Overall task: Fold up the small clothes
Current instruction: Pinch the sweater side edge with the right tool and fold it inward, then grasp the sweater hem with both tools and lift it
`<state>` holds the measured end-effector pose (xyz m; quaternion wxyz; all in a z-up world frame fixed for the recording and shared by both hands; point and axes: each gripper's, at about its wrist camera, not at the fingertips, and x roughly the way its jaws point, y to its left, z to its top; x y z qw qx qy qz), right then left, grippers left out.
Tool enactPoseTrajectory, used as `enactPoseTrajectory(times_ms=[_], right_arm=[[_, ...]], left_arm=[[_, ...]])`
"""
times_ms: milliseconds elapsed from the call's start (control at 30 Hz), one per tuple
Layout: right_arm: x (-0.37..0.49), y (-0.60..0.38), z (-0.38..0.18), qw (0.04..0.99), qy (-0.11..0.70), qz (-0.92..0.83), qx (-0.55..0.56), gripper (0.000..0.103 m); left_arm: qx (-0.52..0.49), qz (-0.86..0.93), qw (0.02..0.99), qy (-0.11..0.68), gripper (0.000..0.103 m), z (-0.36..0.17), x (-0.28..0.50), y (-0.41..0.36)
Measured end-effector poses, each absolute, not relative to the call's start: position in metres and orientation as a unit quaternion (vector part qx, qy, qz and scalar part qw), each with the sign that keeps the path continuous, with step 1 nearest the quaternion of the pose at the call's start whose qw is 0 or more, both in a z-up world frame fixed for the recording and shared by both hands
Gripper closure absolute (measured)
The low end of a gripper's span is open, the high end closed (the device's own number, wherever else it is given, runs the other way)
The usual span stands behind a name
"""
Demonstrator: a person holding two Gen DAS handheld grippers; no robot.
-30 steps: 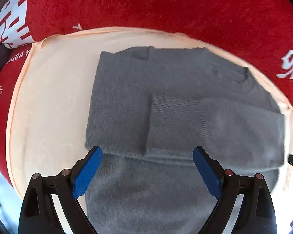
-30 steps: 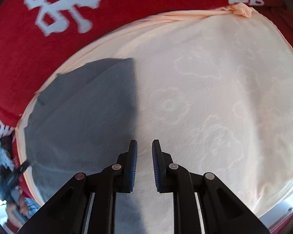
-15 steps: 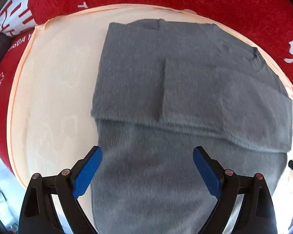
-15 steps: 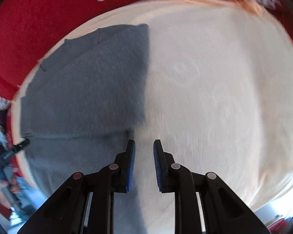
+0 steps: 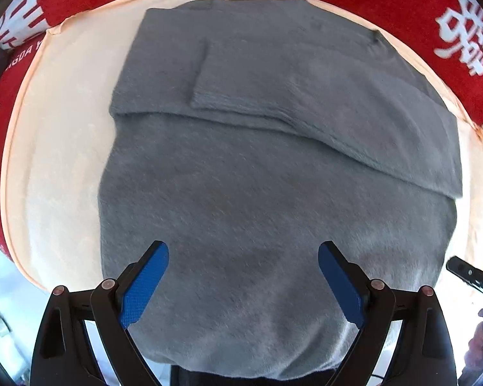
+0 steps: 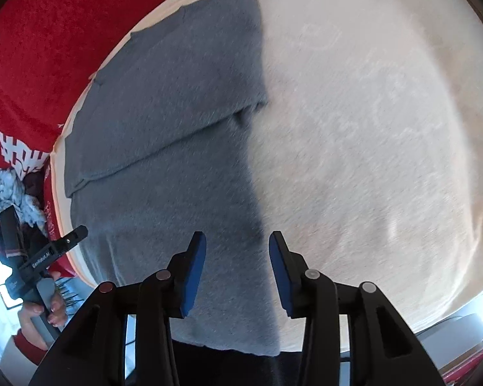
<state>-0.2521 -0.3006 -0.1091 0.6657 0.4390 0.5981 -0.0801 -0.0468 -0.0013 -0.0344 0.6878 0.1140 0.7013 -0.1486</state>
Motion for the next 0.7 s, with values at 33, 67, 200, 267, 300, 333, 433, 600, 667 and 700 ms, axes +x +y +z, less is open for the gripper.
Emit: enactPoseTrajectory(times_ms=[33, 67, 200, 267, 300, 333, 433, 600, 667, 700], right_arm=[[-0.252, -0.298, -0.109, 0.665, 0.598, -0.078, 0.441, 0.055], [-0.259, -0.294, -0.107, 0.665, 0.598, -0.077, 0.441, 0.054], [-0.257, -0.277, -0.107, 0.665, 0.596, -0.071, 0.444, 0.054], [-0.263, -0.271, -0.106, 0.667, 0.596, -0.067, 0.442, 0.053], [-0.264, -0.266, -0.105, 0.668, 0.596, -0.066, 0.44, 0.053], [-0.263, -0.261, -0.105, 0.67, 0.596, -0.066, 0.438, 0.053], [-0.269, -0.247, -0.101, 0.676, 0.592, -0.068, 0.433, 0.035], [-0.284, -0.22, -0.093, 0.681, 0.587, -0.063, 0.432, 0.028], [-0.291, -0.212, -0.091, 0.681, 0.587, -0.063, 0.433, 0.028], [-0.294, -0.208, -0.091, 0.682, 0.587, -0.064, 0.433, 0.028]], left_arm=[[0.116, -0.151, 0.687, 0.701, 0.008, -0.034, -0.053, -0.004], [0.118, -0.155, 0.686, 0.701, 0.008, -0.033, -0.054, -0.004], [0.11, -0.164, 0.686, 0.701, 0.008, -0.028, -0.071, 0.0], [0.109, -0.164, 0.689, 0.698, 0.006, -0.026, -0.078, 0.013], [0.108, -0.163, 0.69, 0.697, 0.0, -0.025, -0.082, 0.016], [0.107, -0.164, 0.692, 0.694, 0.0, -0.024, -0.087, 0.021], [0.108, -0.17, 0.692, 0.694, 0.0, -0.023, -0.091, 0.045], [0.113, -0.179, 0.695, 0.687, 0.0, -0.016, -0.12, 0.072], [0.116, -0.178, 0.695, 0.687, 0.0, -0.013, -0.126, 0.084], [0.119, -0.175, 0.697, 0.686, 0.0, -0.008, -0.121, 0.1]])
